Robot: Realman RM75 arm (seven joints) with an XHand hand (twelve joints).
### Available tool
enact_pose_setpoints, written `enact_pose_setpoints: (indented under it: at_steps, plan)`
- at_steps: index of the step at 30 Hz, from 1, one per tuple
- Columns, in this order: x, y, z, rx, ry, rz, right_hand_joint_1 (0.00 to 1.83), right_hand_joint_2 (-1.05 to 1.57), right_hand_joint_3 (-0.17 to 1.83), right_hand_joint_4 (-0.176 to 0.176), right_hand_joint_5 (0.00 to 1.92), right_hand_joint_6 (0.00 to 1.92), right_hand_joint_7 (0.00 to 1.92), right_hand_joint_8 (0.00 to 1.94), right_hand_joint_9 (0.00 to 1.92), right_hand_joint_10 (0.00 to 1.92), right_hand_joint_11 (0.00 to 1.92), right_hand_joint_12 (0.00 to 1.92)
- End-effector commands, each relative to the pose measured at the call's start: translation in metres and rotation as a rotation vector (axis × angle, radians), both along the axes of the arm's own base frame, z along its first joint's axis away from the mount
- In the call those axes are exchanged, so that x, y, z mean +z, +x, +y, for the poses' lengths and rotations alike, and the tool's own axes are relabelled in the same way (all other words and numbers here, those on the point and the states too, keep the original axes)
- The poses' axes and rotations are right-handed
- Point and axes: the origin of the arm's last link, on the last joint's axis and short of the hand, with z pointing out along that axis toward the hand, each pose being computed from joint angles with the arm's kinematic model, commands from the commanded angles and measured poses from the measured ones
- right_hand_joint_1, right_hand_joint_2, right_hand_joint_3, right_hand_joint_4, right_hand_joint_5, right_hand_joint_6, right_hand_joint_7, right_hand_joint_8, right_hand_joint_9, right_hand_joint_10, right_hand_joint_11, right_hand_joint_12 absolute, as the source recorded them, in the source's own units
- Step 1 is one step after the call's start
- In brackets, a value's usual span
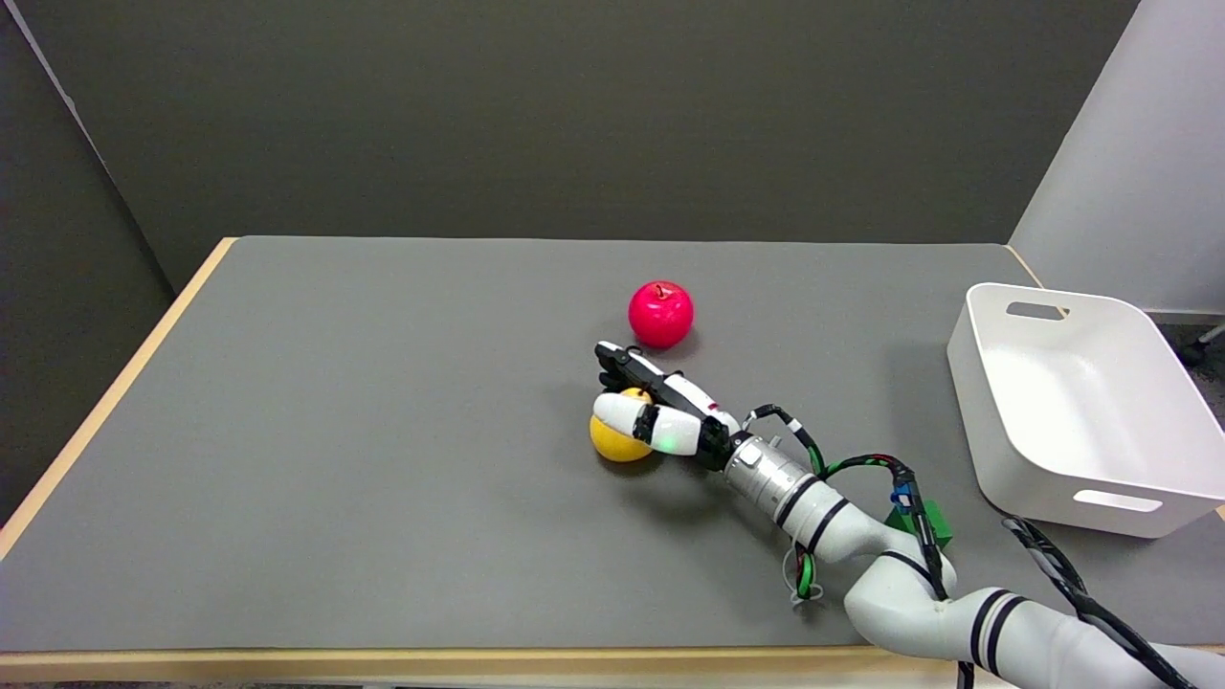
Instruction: Pick up the yellow pear.
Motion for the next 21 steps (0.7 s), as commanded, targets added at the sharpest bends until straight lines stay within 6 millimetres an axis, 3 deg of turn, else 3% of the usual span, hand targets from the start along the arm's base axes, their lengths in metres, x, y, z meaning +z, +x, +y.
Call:
enact_pose_setpoints:
  at_steps: [1,8,14,17,21]
  plan:
    - [-0.0057,-0.0008,-0.0034,-0.001,0.011,0.011,0.61,0.58,0.95,-0.022,0.01,0.21,0.00,0.15,0.00,0.46,0.00,0.77]
    - [-0.0061,-0.0002,-0.0040,0.002,0.012,0.009,0.70,0.61,1.00,-0.010,0.06,0.35,0.07,0.21,0.04,0.61,0.00,0.90]
    - [-0.0058,-0.0002,-0.0039,0.004,0.011,0.009,0.70,0.65,0.94,-0.003,0.11,0.32,0.12,0.23,0.11,0.60,0.00,0.93]
    - [-0.0056,-0.0003,-0.0027,0.007,0.010,0.004,0.68,0.63,1.01,-0.001,0.11,0.41,0.12,0.31,0.12,0.64,0.00,0.96]
    - [-0.0031,0.0057,-0.0028,0.044,0.003,-0.018,0.69,0.66,0.93,0.000,0.15,0.35,0.16,0.25,0.14,0.62,0.00,0.94]
